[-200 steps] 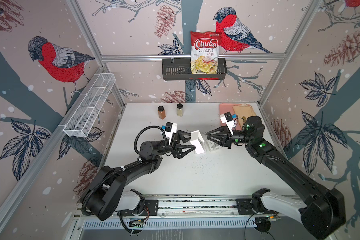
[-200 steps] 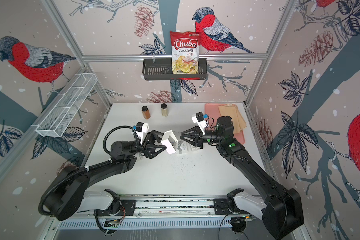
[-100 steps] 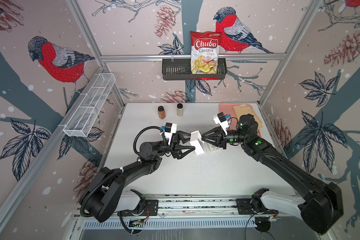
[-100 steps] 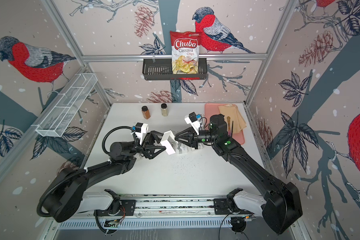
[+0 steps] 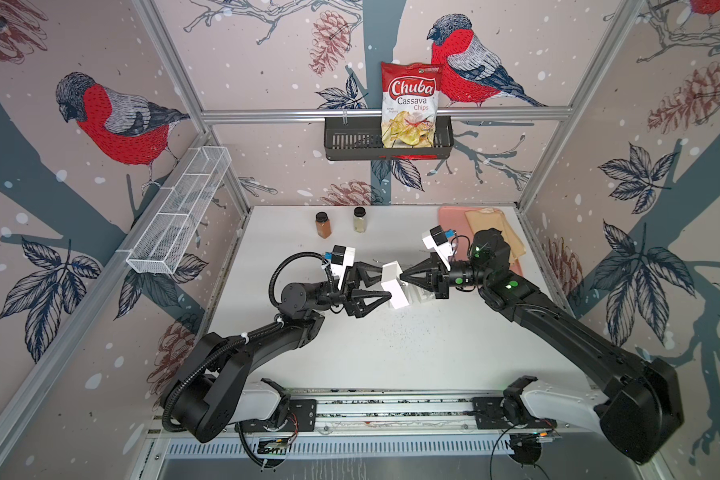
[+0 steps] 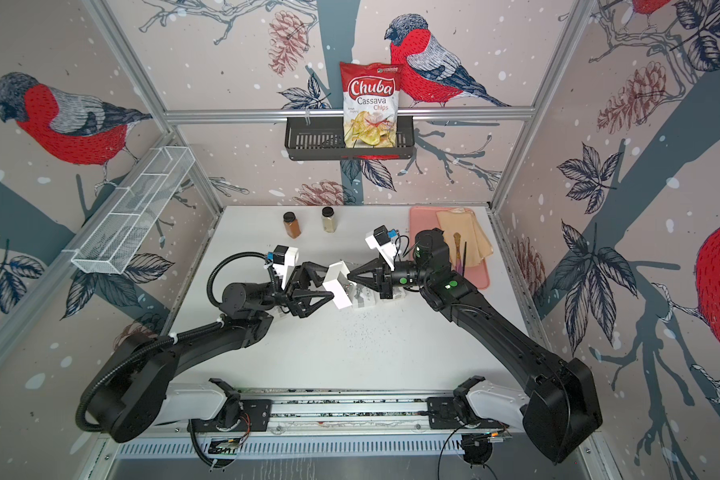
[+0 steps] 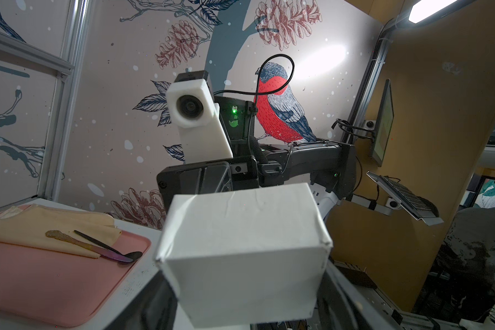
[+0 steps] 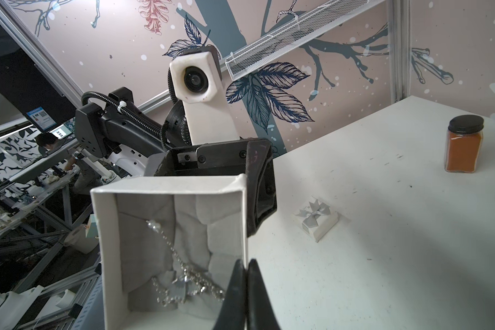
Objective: Take the necklace out of the lift-off lid jewelry box
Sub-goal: Place the jewelry box at the center of the board.
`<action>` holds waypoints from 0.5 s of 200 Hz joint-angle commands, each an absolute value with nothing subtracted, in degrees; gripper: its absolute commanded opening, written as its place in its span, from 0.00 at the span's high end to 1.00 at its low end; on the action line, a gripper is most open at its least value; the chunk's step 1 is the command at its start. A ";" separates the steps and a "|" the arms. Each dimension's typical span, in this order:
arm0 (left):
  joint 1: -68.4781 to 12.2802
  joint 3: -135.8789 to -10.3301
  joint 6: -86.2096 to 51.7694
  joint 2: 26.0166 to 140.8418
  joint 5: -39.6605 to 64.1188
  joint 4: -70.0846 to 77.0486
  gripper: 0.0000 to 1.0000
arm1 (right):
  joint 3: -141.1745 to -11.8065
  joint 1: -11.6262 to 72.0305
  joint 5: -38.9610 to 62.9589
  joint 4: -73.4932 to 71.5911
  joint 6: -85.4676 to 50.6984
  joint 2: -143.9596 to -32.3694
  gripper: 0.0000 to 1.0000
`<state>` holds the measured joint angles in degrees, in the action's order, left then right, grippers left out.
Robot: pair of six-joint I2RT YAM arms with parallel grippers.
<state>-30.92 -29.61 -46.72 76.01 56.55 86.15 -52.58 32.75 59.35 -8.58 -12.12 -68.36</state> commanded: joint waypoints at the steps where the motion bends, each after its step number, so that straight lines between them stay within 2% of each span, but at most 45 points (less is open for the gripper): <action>1: -30.94 -29.65 -46.26 76.19 56.37 88.23 0.21 | -52.67 32.87 57.77 -8.49 -12.38 -68.09 0.98; 28: -30.69 -29.63 -44.93 75.80 54.81 85.10 0.15 | -53.28 32.52 52.62 -4.32 -11.08 -66.78 0.99; 62: -26.90 -27.63 -37.96 69.62 45.05 67.92 0.14 | -54.40 33.17 38.79 3.41 -9.05 -65.38 1.00; 80: -24.33 -25.53 -36.10 64.66 40.91 62.67 0.13 | -53.86 33.49 33.70 5.22 -9.21 -65.20 1.00; 100: -23.60 -25.48 -30.08 58.10 34.84 50.53 0.13 | -53.79 34.24 29.64 7.55 -8.92 -66.32 1.00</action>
<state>-24.36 -25.67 -37.98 63.44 43.40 64.05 -53.87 33.54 38.00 3.60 -10.20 -65.63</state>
